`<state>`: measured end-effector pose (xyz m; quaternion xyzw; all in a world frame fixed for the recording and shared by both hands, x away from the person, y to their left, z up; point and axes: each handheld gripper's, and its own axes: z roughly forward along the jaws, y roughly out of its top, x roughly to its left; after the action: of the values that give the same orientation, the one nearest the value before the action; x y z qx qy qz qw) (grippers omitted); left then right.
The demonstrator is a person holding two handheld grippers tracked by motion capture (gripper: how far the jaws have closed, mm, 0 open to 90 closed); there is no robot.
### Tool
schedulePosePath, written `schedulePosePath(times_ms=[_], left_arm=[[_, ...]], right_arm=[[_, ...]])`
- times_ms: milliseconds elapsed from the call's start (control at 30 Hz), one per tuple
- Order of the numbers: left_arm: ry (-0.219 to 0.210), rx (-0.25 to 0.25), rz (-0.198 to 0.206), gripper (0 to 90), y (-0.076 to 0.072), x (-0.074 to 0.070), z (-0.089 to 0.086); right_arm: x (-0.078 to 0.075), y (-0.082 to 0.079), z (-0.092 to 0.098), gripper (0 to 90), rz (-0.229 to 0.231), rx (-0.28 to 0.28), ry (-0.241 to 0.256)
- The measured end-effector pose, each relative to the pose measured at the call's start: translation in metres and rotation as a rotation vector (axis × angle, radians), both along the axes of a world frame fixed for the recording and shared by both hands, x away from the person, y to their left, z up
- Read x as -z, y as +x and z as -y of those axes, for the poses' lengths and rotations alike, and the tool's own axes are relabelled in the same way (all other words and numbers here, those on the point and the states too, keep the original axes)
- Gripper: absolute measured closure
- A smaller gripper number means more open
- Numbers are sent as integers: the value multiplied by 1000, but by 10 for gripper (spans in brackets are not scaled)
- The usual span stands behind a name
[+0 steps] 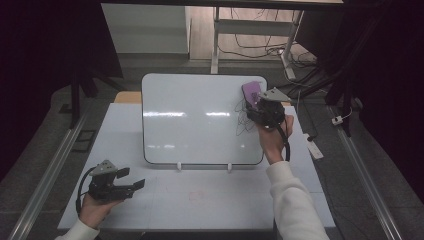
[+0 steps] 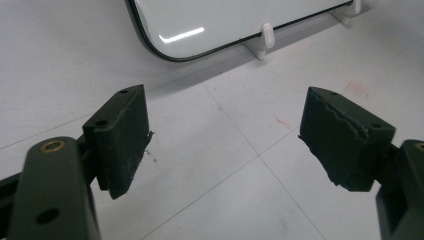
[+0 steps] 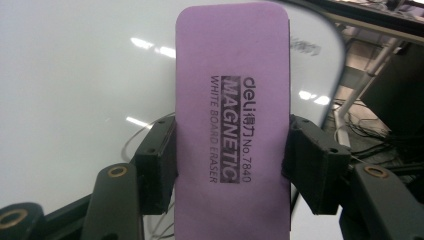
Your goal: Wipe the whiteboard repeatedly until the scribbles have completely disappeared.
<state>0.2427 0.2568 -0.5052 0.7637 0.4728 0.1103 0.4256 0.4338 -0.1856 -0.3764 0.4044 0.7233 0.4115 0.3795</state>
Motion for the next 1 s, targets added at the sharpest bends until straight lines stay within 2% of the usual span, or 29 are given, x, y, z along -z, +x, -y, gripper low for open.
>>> schedulePosePath(times_ms=[100,300,600,833,933,1000], left_arm=[[0,0,-2,204,0,0,0],[1,3,-2,204,0,0,2],[1,3,-1,204,0,0,2],[-1,3,0,204,0,0,2],[0,2,-2,204,1,1,2],[1,2,-2,204,0,1,2]], right_arm=[[4,-4,-6,412,-14,-32,-26],[23,-20,-19,413,-32,-95,-82],[44,-39,-28,414,-35,-135,-128],[44,-39,-26,413,-49,-143,-111],[41,-37,-24,413,-37,-125,-112],[36,-33,-20,413,-38,-115,-87]])
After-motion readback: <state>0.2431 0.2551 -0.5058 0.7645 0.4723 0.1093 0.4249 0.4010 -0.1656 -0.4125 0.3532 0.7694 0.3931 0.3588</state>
